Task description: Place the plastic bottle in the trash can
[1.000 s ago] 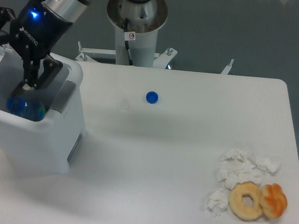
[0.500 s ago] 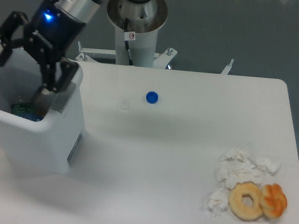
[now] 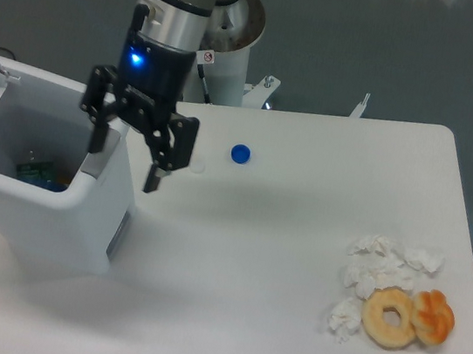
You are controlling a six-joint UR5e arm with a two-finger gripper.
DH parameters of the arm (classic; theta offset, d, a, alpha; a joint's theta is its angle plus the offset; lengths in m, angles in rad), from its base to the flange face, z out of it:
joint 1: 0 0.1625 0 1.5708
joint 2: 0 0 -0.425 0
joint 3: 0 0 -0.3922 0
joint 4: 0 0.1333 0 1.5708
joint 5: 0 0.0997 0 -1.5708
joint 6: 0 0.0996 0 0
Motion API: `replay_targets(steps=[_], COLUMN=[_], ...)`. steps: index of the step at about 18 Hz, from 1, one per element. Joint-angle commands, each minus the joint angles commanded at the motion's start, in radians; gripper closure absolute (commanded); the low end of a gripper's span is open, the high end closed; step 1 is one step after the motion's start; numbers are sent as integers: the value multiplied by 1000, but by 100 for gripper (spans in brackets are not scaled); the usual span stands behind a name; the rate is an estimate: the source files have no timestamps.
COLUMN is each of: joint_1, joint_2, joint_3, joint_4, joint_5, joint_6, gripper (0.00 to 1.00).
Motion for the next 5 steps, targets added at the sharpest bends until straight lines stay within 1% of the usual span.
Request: replay_targets(steps=[2, 5], joint_1=[-5, -6], joint_2=[6, 14], joint_3=[-12, -31], joint_4=[-2, -3], joint_5=[28, 49], joint_6=[63, 77], gripper=[0, 0])
